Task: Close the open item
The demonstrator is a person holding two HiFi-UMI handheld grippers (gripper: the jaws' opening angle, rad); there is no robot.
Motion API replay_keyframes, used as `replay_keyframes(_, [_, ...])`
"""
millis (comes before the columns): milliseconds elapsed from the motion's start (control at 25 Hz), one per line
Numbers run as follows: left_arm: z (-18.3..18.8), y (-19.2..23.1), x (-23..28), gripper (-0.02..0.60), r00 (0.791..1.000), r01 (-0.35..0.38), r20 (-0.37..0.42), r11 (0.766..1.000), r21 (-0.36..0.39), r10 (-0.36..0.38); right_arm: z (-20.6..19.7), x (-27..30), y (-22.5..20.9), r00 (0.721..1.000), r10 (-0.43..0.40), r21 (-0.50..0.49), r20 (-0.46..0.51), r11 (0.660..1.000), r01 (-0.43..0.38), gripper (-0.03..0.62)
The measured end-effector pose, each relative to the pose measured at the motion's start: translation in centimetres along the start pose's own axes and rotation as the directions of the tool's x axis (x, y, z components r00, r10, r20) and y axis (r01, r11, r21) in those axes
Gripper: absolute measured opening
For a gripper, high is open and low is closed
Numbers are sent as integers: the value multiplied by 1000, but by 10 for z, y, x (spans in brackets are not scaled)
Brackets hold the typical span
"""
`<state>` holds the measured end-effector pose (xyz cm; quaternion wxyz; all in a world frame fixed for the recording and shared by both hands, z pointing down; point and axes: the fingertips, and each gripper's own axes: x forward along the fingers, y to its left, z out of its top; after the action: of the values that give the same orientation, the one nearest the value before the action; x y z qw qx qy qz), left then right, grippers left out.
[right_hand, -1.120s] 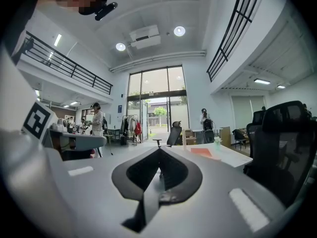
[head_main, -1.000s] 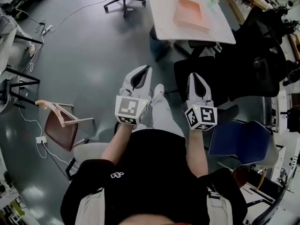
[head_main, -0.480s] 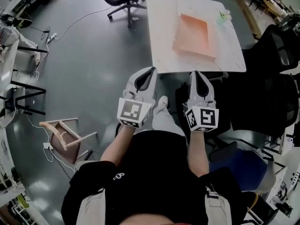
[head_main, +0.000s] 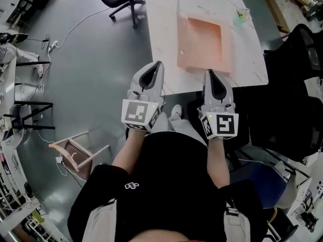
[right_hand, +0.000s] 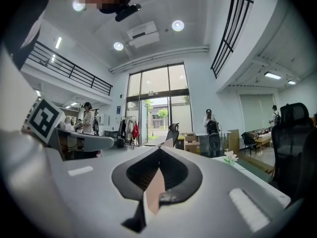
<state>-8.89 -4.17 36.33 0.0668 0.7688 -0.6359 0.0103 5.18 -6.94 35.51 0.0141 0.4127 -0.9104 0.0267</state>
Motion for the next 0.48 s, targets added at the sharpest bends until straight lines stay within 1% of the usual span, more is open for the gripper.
replay_keyframes(120, [-5, 5, 15, -11, 1000, 8, -16, 1000, -13, -8, 4, 16, -5, 1000, -1, -8, -4, 1000, 1, 2])
replay_keyframes(280, [-2, 12, 32, -11, 999, 33, -25, 999, -10, -33, 6, 31, -2, 1000, 2, -27, -23, 1000, -3, 5])
replay_keyframes(360, [2, 16, 40, -10, 999, 40, -25, 999, -8, -40, 2, 40, 2, 999, 25, -27, -48, 999, -26, 47])
replay_keyframes(480, [6, 23, 50, -10, 999, 46, -27, 999, -8, -46, -2, 58, 11, 995, 60, -39, -78, 997, -63, 51])
